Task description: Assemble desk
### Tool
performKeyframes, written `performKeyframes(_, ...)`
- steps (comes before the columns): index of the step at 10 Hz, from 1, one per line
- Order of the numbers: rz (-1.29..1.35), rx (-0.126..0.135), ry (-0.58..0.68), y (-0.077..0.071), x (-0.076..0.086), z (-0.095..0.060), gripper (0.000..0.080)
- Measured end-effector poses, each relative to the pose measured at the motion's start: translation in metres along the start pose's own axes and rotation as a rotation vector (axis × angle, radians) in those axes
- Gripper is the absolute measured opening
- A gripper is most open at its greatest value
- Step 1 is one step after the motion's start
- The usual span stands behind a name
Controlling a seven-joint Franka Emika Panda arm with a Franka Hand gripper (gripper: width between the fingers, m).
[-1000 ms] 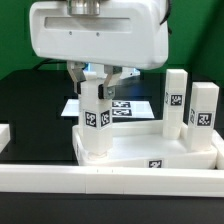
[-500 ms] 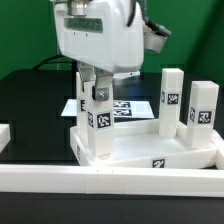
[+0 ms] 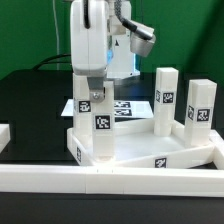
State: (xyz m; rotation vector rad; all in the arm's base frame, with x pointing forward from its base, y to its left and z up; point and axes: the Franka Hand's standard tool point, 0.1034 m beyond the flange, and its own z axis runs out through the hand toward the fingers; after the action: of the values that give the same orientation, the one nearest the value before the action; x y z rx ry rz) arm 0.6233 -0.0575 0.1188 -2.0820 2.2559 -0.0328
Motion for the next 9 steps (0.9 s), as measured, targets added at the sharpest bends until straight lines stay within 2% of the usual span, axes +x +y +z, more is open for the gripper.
performKeyframes(1,-0.007,-0.001,0.000,0.000,0.000,0.001,0.0301)
performKeyframes(2,-0.037,-0.001,0.000,0.000,0.000,0.001,0.0514)
performKeyframes(3,-0.072,-0.001,0.000,0.000,0.000,0.000,0.0606)
performKeyframes(4,-0.136,0.000,0.000,-0.001,-0.001,0.000,0.0606)
performKeyframes(5,-0.268,-0.005,0.010,0.000,-0.002,0.000,0.0642)
performKeyframes(9,-0.692,-0.017,0.020,0.000,-0.011,0.002,0.0649)
